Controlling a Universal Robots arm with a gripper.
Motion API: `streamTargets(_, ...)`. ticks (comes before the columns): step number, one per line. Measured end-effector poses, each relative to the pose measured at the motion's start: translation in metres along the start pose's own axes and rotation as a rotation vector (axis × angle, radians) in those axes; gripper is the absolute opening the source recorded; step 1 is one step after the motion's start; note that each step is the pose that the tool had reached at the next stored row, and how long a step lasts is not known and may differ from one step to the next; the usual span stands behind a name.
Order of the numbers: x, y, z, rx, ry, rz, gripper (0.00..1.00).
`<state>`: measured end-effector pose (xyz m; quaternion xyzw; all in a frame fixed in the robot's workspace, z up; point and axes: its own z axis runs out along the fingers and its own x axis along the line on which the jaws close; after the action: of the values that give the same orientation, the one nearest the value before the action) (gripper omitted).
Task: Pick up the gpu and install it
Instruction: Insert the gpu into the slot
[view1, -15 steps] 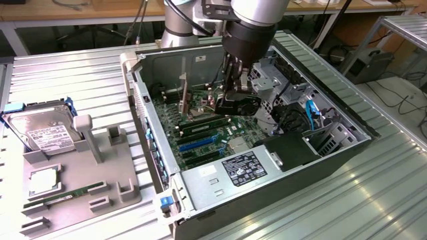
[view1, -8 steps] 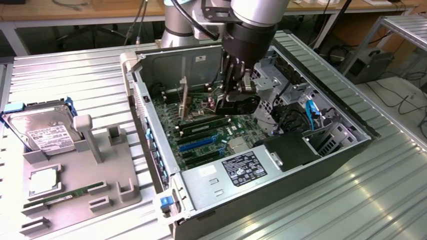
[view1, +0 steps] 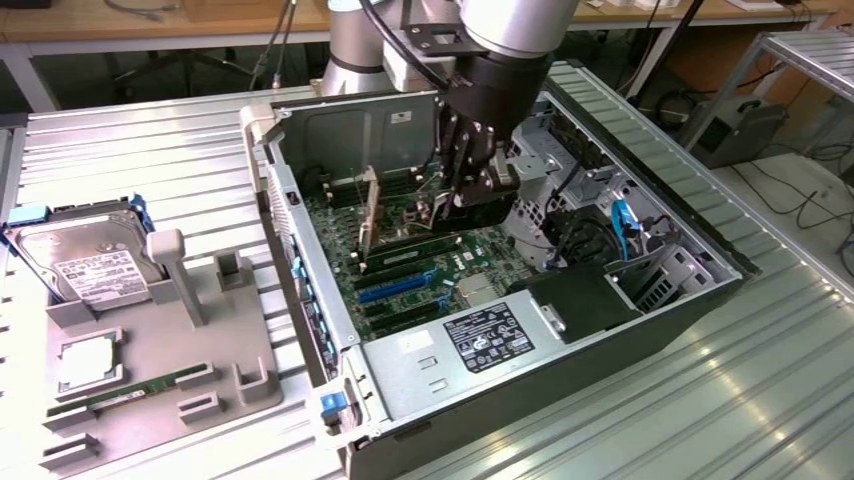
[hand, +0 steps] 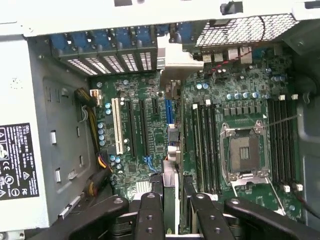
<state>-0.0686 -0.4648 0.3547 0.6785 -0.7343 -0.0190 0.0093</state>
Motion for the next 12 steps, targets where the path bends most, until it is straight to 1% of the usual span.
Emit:
streamTargets(3,0.0,0.0052,0.0043,0.0003,-0.0001,-0.006,0.26)
streamTargets(7,0.002,0.0193,0.0121,0.0004,0.0,-0.007,0.26)
streamTargets(10,0.003,0.0273,0.018,0.0003,0.0001,-0.009,0.26)
streamTargets(12,0.003,0.0302,0.0219,0.0003,0.0003,-0.015,0.26)
